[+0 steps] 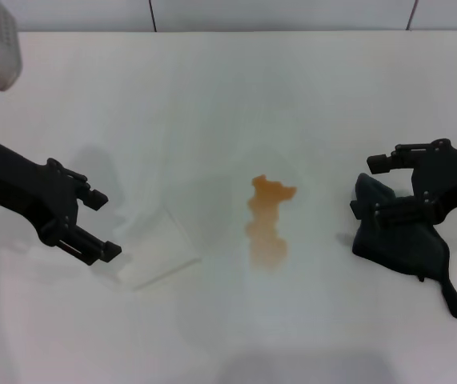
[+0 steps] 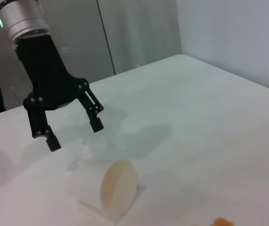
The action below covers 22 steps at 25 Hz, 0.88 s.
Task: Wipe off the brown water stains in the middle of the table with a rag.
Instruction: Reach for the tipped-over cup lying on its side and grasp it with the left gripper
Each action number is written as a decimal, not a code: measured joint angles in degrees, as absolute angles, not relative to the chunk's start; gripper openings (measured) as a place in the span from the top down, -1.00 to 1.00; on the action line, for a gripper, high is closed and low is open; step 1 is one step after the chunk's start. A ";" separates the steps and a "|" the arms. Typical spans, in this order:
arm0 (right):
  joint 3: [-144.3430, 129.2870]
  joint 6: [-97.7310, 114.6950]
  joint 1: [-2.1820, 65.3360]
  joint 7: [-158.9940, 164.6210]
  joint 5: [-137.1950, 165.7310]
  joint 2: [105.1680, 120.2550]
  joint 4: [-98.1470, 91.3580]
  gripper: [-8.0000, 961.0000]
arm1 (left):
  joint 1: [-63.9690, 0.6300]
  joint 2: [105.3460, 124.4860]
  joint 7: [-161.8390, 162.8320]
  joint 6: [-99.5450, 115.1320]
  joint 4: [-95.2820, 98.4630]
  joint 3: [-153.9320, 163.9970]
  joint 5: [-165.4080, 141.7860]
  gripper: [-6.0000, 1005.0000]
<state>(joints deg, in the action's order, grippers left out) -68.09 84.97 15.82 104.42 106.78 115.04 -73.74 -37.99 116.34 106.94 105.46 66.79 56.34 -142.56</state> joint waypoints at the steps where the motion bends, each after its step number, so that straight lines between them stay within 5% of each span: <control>1: -68.07 84.97 15.81 104.41 106.76 115.05 -73.74 -0.68 | -38.50 116.50 106.97 105.74 66.69 56.34 -143.38 -0.78; 22: -68.13 85.34 15.73 103.62 106.24 115.05 -72.99 -0.68 | -43.23 118.60 107.51 106.46 64.56 57.83 -150.73 -0.78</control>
<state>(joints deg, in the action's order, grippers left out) -68.13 85.34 15.73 103.62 106.24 115.05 -72.99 -43.23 118.60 107.51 106.46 64.56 57.83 -150.73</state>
